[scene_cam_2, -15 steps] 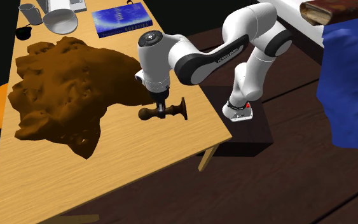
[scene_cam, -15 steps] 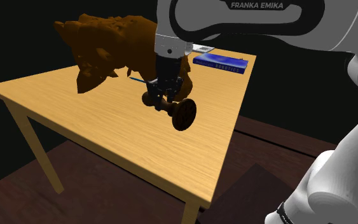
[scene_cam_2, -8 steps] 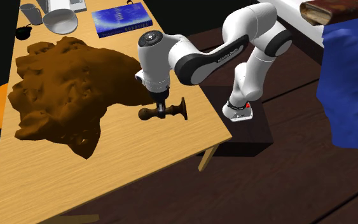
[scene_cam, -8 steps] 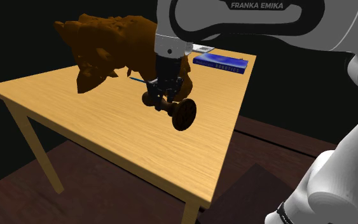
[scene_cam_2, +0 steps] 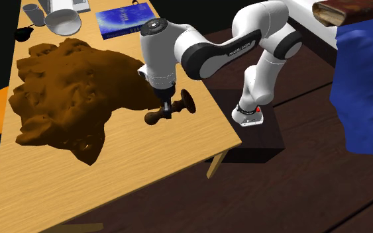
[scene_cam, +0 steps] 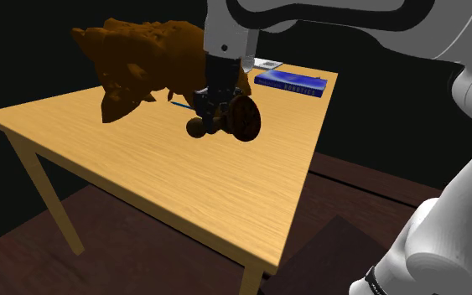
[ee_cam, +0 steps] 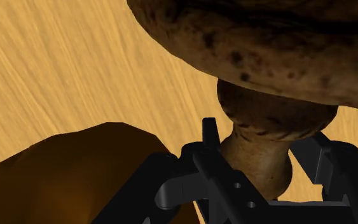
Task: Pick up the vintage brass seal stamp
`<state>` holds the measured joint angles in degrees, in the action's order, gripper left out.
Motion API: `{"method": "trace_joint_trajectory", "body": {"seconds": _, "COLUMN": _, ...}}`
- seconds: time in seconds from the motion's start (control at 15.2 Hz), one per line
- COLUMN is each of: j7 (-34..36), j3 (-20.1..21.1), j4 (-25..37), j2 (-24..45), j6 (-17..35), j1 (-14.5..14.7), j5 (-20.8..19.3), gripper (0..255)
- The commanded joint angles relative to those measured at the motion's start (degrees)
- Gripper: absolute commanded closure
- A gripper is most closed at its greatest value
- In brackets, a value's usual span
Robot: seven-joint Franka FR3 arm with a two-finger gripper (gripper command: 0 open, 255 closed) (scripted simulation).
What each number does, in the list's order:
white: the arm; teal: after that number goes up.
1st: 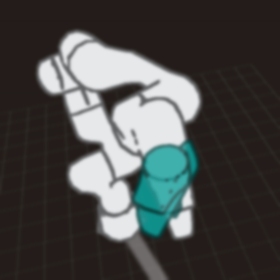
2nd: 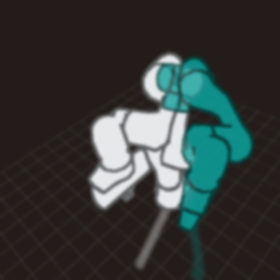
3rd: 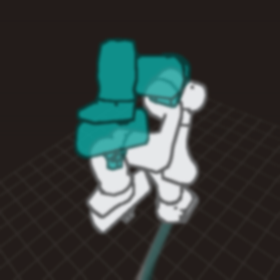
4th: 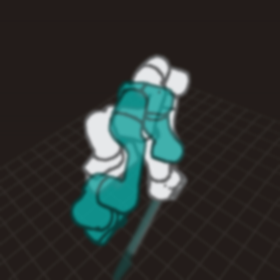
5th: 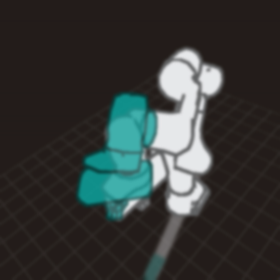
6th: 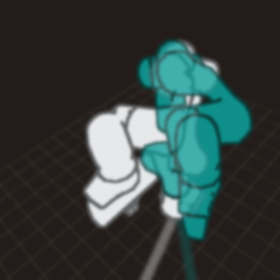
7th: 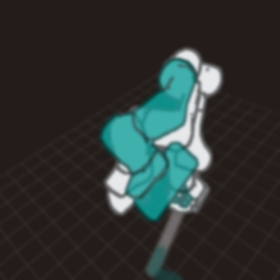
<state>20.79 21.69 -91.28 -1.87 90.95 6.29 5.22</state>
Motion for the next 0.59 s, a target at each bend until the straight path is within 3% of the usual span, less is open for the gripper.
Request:
{"method": "trace_joint_trajectory", "body": {"seconds": 0.0, "j7": 0.3, "j3": 0.1, "j4": 2.2, "j2": 0.6, "j6": -1.7, "j1": 0.1, "j5": -0.2, "gripper": 255}}
{"method": "trace_joint_trajectory", "body": {"seconds": 0.53, "j7": 1.2, "j3": 0.4, "j4": 9.5, "j2": 2.6, "j6": -6.9, "j1": 0.3, "j5": -1.0, "gripper": 255}}
